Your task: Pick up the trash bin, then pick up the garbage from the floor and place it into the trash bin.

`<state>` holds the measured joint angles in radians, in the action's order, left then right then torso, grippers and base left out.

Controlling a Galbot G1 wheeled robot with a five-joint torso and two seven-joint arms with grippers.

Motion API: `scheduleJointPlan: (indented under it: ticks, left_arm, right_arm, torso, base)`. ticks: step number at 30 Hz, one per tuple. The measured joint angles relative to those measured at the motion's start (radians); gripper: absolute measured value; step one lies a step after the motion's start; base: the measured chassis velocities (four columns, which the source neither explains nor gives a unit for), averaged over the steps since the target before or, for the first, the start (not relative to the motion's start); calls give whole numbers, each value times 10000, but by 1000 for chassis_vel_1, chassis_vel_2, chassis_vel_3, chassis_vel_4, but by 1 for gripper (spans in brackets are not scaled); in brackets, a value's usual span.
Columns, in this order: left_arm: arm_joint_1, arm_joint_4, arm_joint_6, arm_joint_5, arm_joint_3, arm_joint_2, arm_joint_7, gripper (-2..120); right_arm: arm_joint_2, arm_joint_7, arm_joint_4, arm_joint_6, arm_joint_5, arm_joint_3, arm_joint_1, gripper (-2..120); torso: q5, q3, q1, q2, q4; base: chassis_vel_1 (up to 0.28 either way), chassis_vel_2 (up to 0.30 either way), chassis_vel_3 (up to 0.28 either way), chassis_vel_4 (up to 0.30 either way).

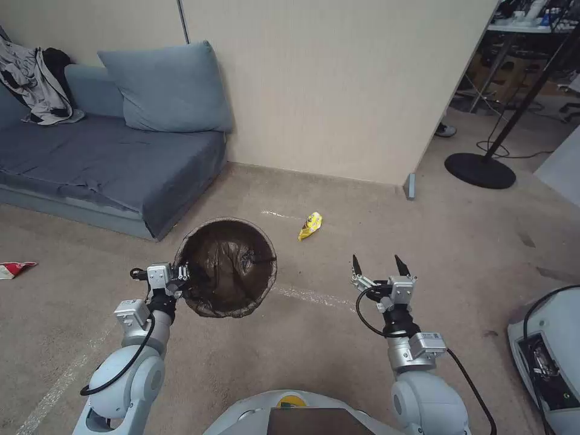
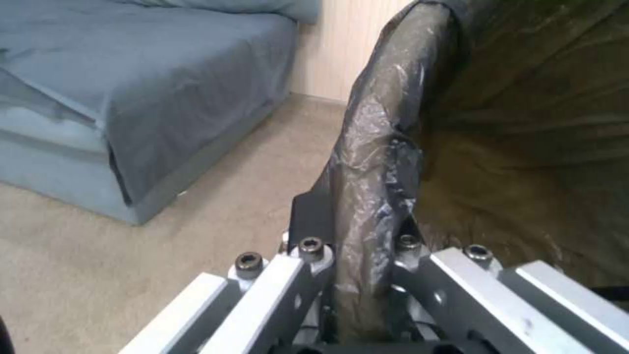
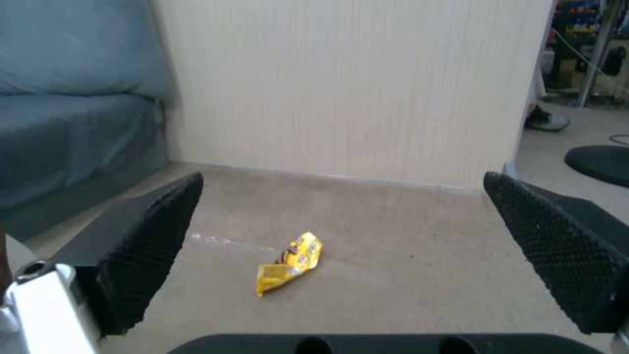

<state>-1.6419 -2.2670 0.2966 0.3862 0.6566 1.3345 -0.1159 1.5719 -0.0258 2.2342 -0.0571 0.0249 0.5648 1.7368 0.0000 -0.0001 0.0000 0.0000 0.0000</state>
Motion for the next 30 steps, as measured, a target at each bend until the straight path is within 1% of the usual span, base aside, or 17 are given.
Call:
scheduleJointPlan:
  ticks: [12, 21, 30]
  left_arm:
    - [-5, -43, 40, -6, -105, -29, 10, 3]
    - [-24, -43, 35, -19, -145, -39, -21, 3]
    - [-50, -43, 33, -23, -161, -56, -2, 3]
  right_arm:
    - [16, 1, -6, -4, -29, -17, 46, 100]
    - [47, -15, -35, -34, -98, -23, 84, 100]
    - [81, -32, -39, -44, -148, -44, 142, 100]
  torso:
    - [0, 0, 0, 0, -1]
    - [0, 0, 0, 0, 0]
    - [0, 1, 0, 0, 0]
  base:
    - [-85, 79, 82, -77]
    - [-44, 70, 52, -68]
    - [-104, 88, 97, -98]
